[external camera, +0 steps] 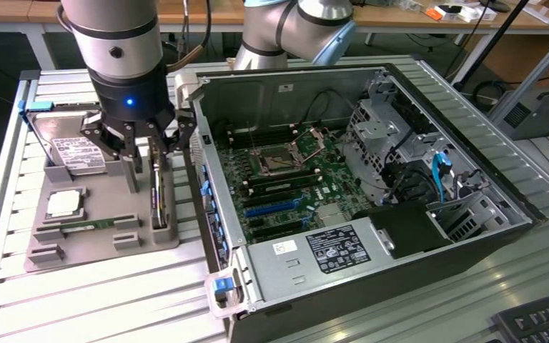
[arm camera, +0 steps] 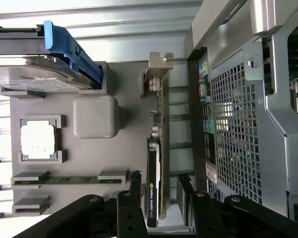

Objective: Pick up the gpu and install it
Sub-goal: 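Pick up the gpu and move the gpu toward the slot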

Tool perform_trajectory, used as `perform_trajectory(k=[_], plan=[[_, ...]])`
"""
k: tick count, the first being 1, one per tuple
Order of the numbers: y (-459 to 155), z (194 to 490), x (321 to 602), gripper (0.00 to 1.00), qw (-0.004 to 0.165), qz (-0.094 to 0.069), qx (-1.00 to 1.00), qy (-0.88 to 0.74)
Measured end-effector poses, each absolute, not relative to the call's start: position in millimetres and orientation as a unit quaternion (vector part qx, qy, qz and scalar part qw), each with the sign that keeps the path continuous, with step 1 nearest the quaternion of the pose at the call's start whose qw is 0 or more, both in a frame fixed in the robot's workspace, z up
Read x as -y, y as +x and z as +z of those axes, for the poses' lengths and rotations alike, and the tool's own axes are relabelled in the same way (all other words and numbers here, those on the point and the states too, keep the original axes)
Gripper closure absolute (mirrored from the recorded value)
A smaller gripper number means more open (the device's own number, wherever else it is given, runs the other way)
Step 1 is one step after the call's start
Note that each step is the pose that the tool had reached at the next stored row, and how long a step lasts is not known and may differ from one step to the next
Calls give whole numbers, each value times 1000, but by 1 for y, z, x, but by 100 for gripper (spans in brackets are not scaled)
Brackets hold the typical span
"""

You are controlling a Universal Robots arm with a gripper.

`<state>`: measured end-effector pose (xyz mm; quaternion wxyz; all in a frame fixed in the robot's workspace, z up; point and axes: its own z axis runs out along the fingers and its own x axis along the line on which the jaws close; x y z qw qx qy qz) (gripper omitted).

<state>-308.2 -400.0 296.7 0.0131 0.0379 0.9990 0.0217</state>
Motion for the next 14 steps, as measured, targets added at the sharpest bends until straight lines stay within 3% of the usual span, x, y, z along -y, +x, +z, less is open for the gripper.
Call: perform_trajectory(k=[14], plan=[[-308,291,400,58,13,22,-999,38]])
